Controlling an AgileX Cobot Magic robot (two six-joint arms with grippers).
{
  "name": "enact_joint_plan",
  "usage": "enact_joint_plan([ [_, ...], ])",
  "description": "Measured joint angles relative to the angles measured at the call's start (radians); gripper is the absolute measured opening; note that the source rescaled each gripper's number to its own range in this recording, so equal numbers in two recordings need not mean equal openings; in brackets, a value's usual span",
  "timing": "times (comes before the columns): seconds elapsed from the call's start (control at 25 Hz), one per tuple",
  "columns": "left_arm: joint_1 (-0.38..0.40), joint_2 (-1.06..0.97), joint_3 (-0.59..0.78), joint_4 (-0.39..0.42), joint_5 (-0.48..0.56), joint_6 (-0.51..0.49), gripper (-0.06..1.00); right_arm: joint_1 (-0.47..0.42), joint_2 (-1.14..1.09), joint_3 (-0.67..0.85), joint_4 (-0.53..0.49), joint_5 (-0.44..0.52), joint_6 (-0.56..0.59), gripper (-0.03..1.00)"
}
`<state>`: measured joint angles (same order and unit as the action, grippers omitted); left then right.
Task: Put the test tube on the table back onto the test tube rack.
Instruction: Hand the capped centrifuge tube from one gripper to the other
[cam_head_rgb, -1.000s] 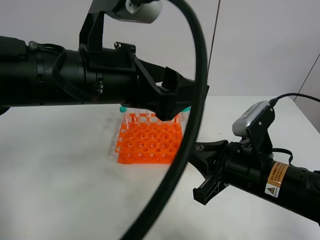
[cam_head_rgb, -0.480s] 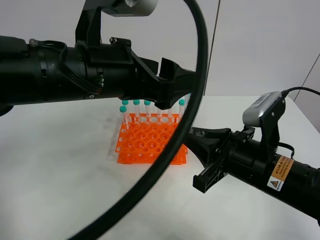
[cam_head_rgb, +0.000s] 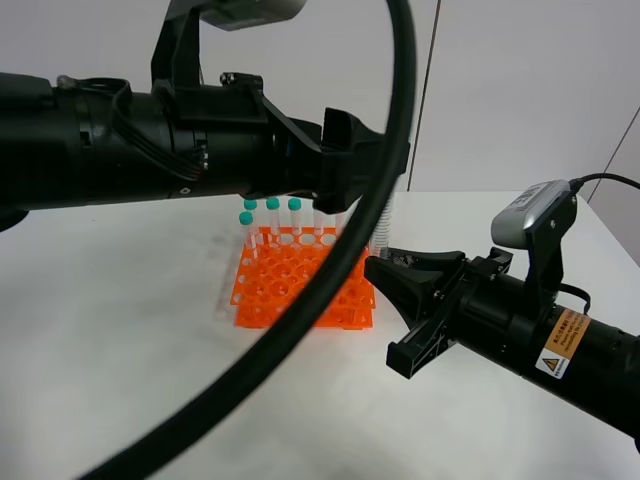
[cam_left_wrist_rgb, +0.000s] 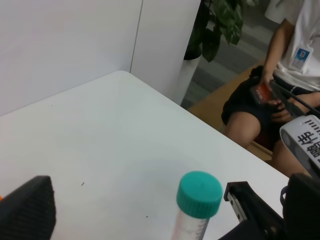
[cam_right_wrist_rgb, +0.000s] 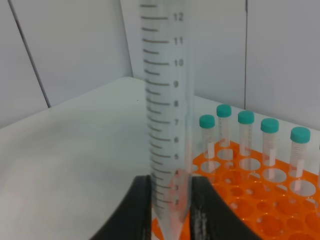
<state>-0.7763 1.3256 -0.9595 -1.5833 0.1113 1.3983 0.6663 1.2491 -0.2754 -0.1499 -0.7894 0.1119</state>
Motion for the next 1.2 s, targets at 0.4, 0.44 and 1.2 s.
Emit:
enact_joint_plan([
  [0.4, 0.000, 0.061, -0.039, -0.143, 0.042, 0.248, 1.00, 0.000, 0.000, 0.000, 0.006, -0.001, -0.001, 0.00],
  [0.44, 0.000, 0.075, -0.048, -0.144, 0.061, 0.253, 1.00, 0.000, 0.000, 0.000, 0.012, -0.001, -0.001, 0.00],
  [1.2, 0.000, 0.156, -0.088, -0.146, 0.079, 0.264, 0.87, 0.000, 0.000, 0.000, 0.038, -0.033, -0.003, 0.00],
])
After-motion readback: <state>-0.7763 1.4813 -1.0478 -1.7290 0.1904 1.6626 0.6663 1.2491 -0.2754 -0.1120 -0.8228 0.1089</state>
